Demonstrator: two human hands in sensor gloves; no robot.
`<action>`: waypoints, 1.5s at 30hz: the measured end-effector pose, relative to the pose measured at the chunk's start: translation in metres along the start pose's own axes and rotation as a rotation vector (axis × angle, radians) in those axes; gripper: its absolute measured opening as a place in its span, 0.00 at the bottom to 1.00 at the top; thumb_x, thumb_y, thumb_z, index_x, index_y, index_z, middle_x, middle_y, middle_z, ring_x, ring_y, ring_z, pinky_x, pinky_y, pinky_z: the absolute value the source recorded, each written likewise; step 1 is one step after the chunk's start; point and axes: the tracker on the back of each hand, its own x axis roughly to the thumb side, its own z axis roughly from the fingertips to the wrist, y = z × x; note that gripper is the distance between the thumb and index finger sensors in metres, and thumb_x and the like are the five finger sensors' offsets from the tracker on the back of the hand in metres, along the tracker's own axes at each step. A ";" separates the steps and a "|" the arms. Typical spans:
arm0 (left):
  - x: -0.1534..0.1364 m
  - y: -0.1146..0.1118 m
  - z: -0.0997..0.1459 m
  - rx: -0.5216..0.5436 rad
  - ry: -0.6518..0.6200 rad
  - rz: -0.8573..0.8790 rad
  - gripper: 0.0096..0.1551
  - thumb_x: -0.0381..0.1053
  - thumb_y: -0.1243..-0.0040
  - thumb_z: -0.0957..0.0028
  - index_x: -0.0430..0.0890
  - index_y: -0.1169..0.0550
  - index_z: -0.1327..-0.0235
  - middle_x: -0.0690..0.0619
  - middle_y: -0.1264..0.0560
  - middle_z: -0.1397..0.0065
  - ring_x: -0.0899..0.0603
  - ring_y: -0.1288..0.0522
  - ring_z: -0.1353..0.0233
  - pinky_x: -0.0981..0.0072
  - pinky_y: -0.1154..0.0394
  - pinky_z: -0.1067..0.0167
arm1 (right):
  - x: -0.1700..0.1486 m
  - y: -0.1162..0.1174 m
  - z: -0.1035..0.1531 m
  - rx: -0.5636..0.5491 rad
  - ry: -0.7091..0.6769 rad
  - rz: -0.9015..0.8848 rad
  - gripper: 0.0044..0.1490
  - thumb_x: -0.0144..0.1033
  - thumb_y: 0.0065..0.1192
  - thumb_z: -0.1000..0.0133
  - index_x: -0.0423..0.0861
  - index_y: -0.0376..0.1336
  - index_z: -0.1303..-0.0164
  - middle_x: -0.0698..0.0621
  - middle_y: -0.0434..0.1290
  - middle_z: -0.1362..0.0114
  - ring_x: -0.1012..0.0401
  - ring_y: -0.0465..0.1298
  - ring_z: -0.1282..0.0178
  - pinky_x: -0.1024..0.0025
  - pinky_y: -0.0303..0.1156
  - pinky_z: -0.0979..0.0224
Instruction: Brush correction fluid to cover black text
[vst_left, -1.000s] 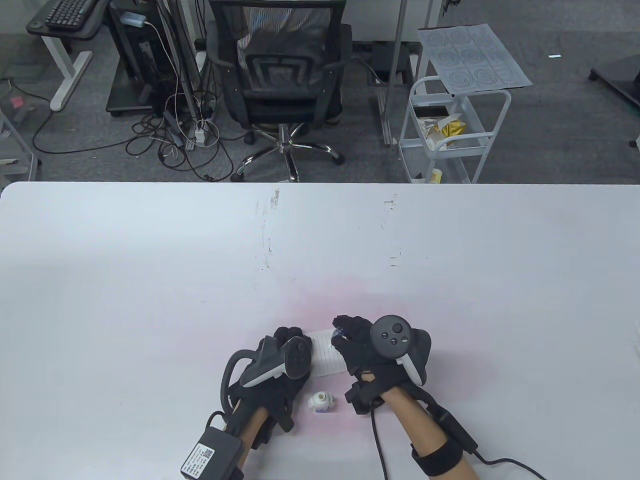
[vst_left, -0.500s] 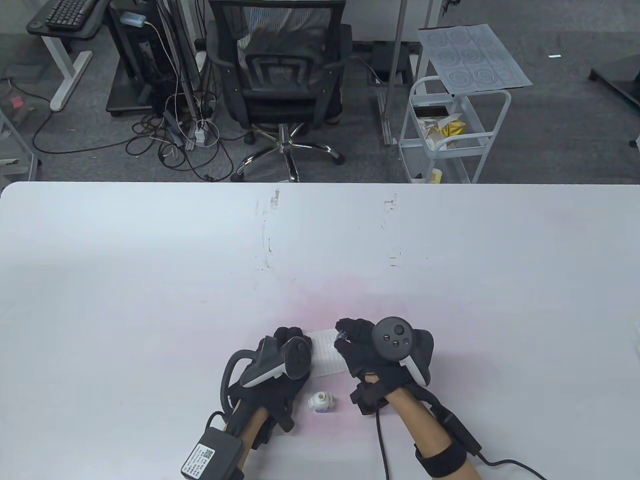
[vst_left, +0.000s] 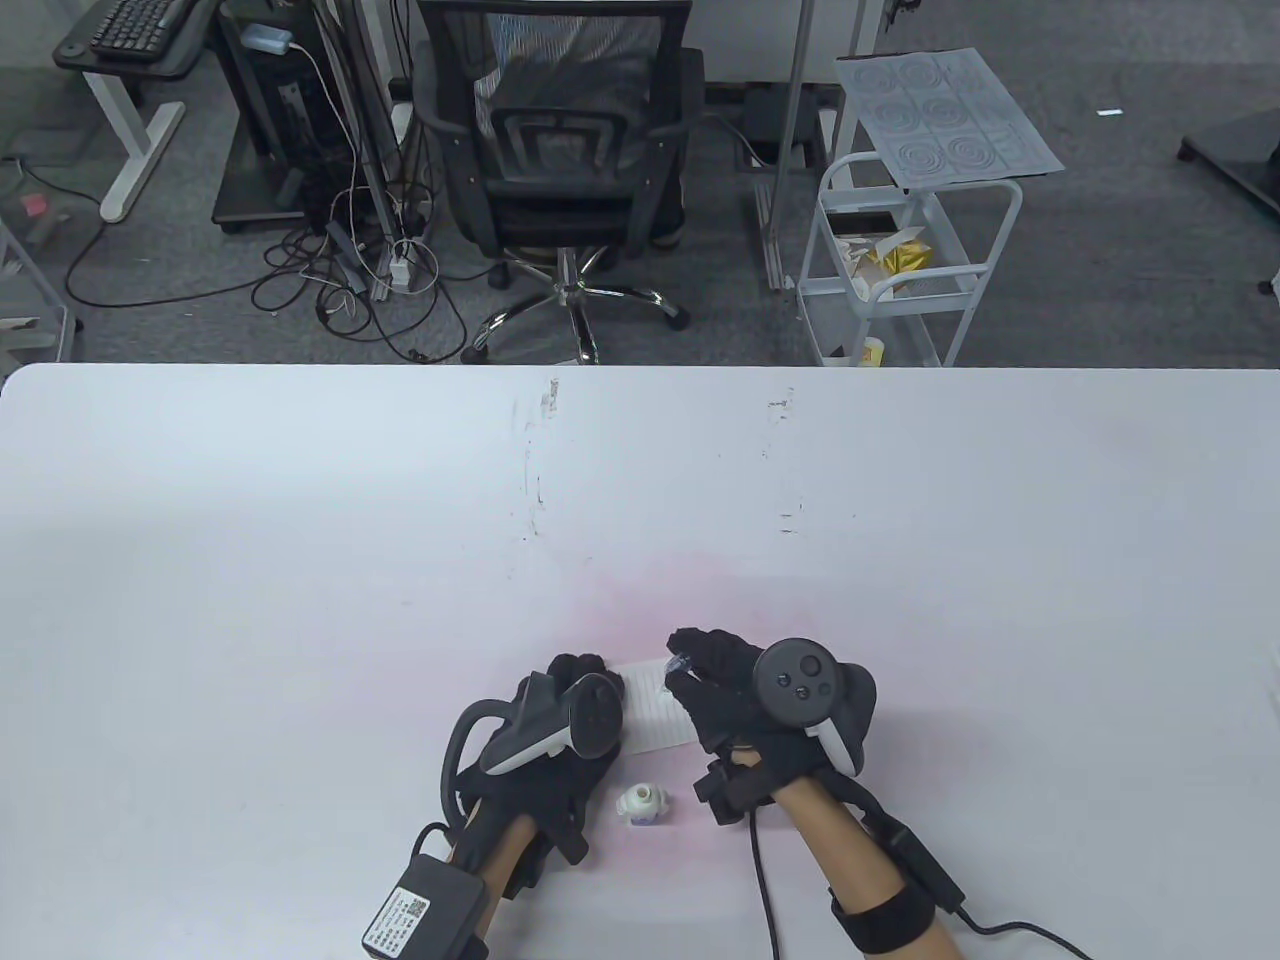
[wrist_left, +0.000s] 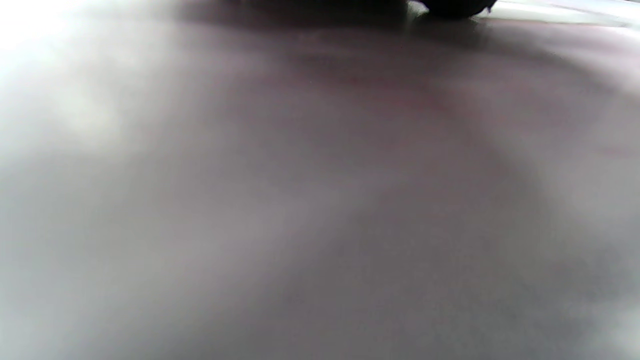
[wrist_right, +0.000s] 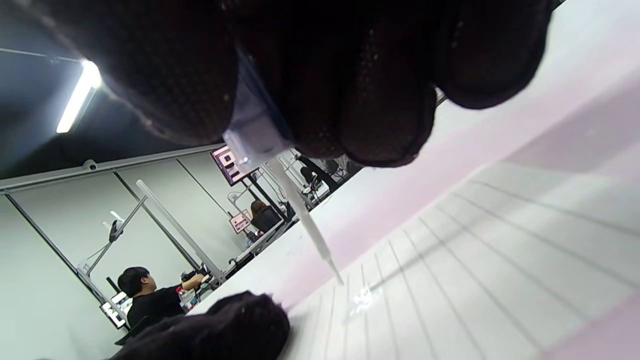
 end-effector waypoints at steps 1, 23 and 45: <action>0.000 0.000 0.000 0.000 0.000 0.000 0.37 0.62 0.57 0.45 0.61 0.52 0.24 0.59 0.60 0.15 0.46 0.58 0.13 0.51 0.55 0.17 | -0.001 0.001 -0.001 0.021 0.003 0.006 0.31 0.47 0.73 0.58 0.50 0.72 0.45 0.49 0.77 0.42 0.50 0.84 0.49 0.49 0.75 0.43; 0.000 0.000 0.000 0.000 0.000 0.000 0.37 0.62 0.57 0.45 0.61 0.52 0.24 0.59 0.60 0.15 0.46 0.58 0.13 0.51 0.55 0.17 | 0.001 0.007 -0.003 0.041 -0.008 0.053 0.31 0.47 0.74 0.57 0.52 0.71 0.43 0.51 0.77 0.40 0.51 0.83 0.47 0.50 0.75 0.42; 0.000 0.000 0.000 -0.003 0.002 -0.003 0.37 0.62 0.57 0.45 0.61 0.53 0.24 0.58 0.60 0.15 0.46 0.58 0.12 0.51 0.55 0.17 | 0.007 0.010 0.000 0.074 -0.047 0.078 0.30 0.47 0.74 0.58 0.51 0.72 0.45 0.50 0.77 0.41 0.50 0.83 0.48 0.49 0.75 0.42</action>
